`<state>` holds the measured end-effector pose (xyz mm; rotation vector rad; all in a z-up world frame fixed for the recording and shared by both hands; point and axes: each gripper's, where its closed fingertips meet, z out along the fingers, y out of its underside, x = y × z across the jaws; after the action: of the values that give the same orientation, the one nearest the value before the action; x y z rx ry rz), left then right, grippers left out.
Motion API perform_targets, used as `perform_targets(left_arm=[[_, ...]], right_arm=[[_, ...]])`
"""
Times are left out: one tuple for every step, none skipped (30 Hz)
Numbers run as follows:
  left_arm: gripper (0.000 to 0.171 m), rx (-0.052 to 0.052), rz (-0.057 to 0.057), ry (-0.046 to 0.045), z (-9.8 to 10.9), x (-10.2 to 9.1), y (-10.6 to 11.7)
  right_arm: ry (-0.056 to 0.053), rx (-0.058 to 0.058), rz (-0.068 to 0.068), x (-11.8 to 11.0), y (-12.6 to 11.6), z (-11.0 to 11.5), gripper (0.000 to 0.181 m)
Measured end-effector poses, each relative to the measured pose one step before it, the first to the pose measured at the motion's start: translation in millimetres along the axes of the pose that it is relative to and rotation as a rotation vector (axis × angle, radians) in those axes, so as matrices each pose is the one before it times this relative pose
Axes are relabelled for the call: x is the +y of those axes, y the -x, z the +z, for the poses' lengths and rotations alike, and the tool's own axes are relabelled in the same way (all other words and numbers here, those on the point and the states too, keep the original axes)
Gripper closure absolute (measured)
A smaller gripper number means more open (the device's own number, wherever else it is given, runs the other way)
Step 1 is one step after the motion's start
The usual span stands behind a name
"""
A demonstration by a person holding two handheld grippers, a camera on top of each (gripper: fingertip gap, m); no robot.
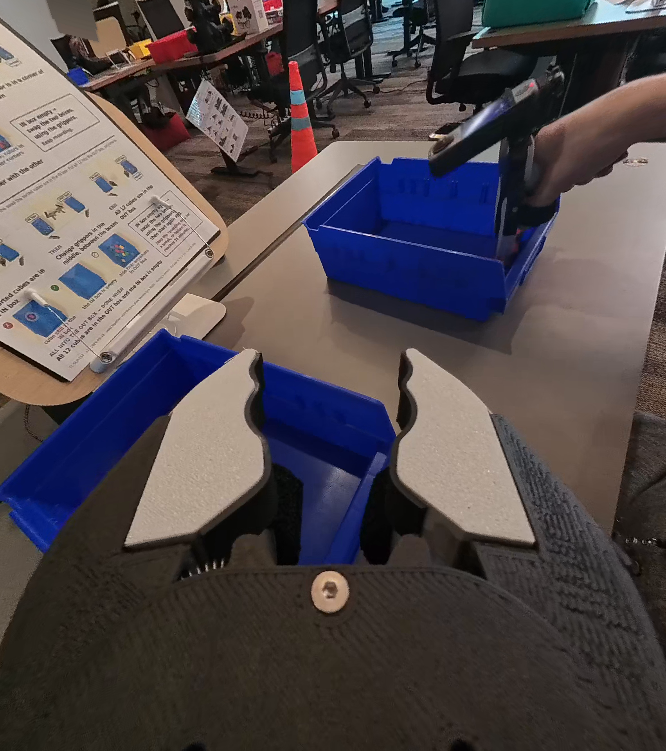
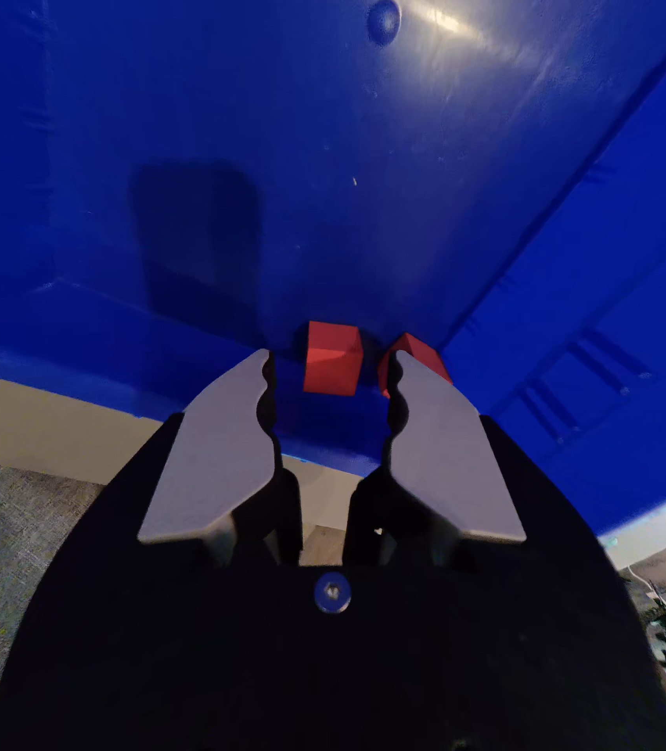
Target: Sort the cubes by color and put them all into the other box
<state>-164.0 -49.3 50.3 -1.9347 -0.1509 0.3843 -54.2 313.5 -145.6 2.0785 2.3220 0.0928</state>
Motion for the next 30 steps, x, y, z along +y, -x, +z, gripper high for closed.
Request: perform_targets(left_arm=[[0.107,-0.001,0.0002,0.00161,-0.05,0.31,0.23],[0.107,-0.0009,0.0001,0.00068,-0.35,0.11,0.22],[0.107,-0.0022,-0.0001,0.00134,-0.72,0.13,0.51],[0.107,-0.0073,-0.0004,0.00108,-1.13,0.27,1.72],[0.107,-0.0112,-0.0015,-0.00047,-1.66,0.09,2.61],[0.107,-0.0129,-0.0027,-0.0003,-2.25,0.36,3.39],[0.107,-0.0179,-0.0028,0.00188,-3.09,0.83,4.77],[0.107,-0.0239,0.0,0.00566,-3.8,1.39,6.31],[0.107,-0.0258,0.0053,0.00975,-4.35,1.96,7.59],[0.107,-0.0236,0.0073,0.01473,-4.63,2.73,8.21],[0.108,-0.0167,0.007,0.02227,-4.27,4.04,8.2],[0.108,-0.0082,0.013,0.03443,-3.44,5.75,7.74],[0.108,-0.0019,0.0202,0.04459,-2.47,6.98,7.14],[0.107,0.0115,0.0279,0.04769,-1.47,7.09,4.88],[0.108,0.0313,0.0374,0.05413,-0.42,7.76,1.09],[0.108,0.0367,0.0491,0.0618,0.61,8.13,-1.09],[0.109,0.0306,0.0624,0.0631,1.74,7.66,-1.75],[0.11,0.0272,0.0644,0.06467,3.26,7.18,-1.85],[0.111,0.0301,0.0502,0.06962,4.76,6.96,-1.54],[0.112,0.0413,0.0331,0.07356,6.15,6.87,-2.09],[0.112,0.0477,0.0211,0.07392,7.51,6.69,-2.35],[0.112,0.0455,0.0118,0.07082,8.8,6.15,-1.84],[0.112,0.0334,0.006,0.07089,9.72,6.09,-0.59],[0.112,0.0141,0.012,0.07001,10.09,5.95,1.18],[0.112,-0.0045,0.0209,0.0609,9.51,4.9,2.51],[0.112,-0.0114,0.0181,0.04202,8.19,2.54,3.01],[0.112,-0.004,0.0093,0.02068,6.47,0.08,2.38],[0.112,-0.0036,-0.0006,0.00091,4.56,-2.38,3.21],[0.112,-0.0032,-0.005,-0.00713,3.24,-3.38,4.14],[0.113,-0.0012,-0.0039,-0.0069,3.01,-3.49,4.78]], right_arm=[[-0.0199,-0.0083,-0.0019,-3.19,1.75,-3.68,0.127],[-0.0245,-0.0182,0.0013,-3.72,2.9,-4.54,0.128],[-0.0292,-0.0202,0.0032,-4.25,3.15,-5.31,0.129],[-0.0355,-0.0193,0.003,-4.78,3.06,-6.17,0.131],[-0.0347,-0.0207,0.0029,-4.4,3.38,-6.64,0.133],[-0.0473,-0.0257,0.0022,-5.46,4.8,-7.46,0.134],[-0.0565,-0.0351,-0.0016,-6.06,7.12,-8.35,0.134],[-0.0642,-0.0366,-0.0038,-6.71,8.64,-8.72,0.135],[-0.0697,-0.0346,-0.0122,-7.12,10.06,-9.03,0.135],[-0.0801,-0.0395,-0.02,-8.1,12.34,-8.65,0.135],[-0.0698,-0.0405,-0.0127,-6.65,13.35,-7.72,0.135],[-0.0656,-0.0369,-0.0303,-6.15,14.79,-6.74,0.135],[-0.0818,-0.0354,-0.0356,-8.61,15.68,-6.0,0.137],[-0.0738,-0.0345,-0.0311,-8.13,15.75,-4.44,0.138],[-0.0647,-0.041,-0.0327,-6.93,16.76,-2.23,0.138],[-0.0517,-0.0432,-0.0321,-4.68,16.77,0.63,0.139],[-0.0248,-0.0317,-0.0272,-1.28,13.56,3.18,0.14],[-0.0177,-0.0229,-0.0226,-0.27,10.44,4.58,0.14],[-0.0182,-0.0246,-0.0139,-0.32,8.92,5.18,0.141],[-0.0107,-0.0364,-0.0012,0.88,9.11,6.23,0.142],[0.0022,-0.0391,0.0088,2.81,7.98,6.85,0.142],[0.0063,-0.0308,0.0053,3.6,6.18,6.6,0.142],[-0.0048,-0.022,0.0046,2.17,4.51,5.83,0.143],[-0.0071,-0.0211,0.0065,2.16,4.22,5.04,0.143],[-0.0032,-0.0206,0.0064,2.52,4.02,4.19,0.143],[-0.0151,-0.0155,0.0045,0.85,3.29,3.03,0.144],[-0.0204,-0.0122,0.0039,0.23,2.95,2.11,0.145],[-0.0101,-0.0135,0.0046,1.59,2.92,1.84,0.145],[-0.0032,-0.0071,0.0067,2.22,1.36,1.55,0.145],[-0.0076,-0.0018,0.0037,1.26,0.26,1.21,0.146]])
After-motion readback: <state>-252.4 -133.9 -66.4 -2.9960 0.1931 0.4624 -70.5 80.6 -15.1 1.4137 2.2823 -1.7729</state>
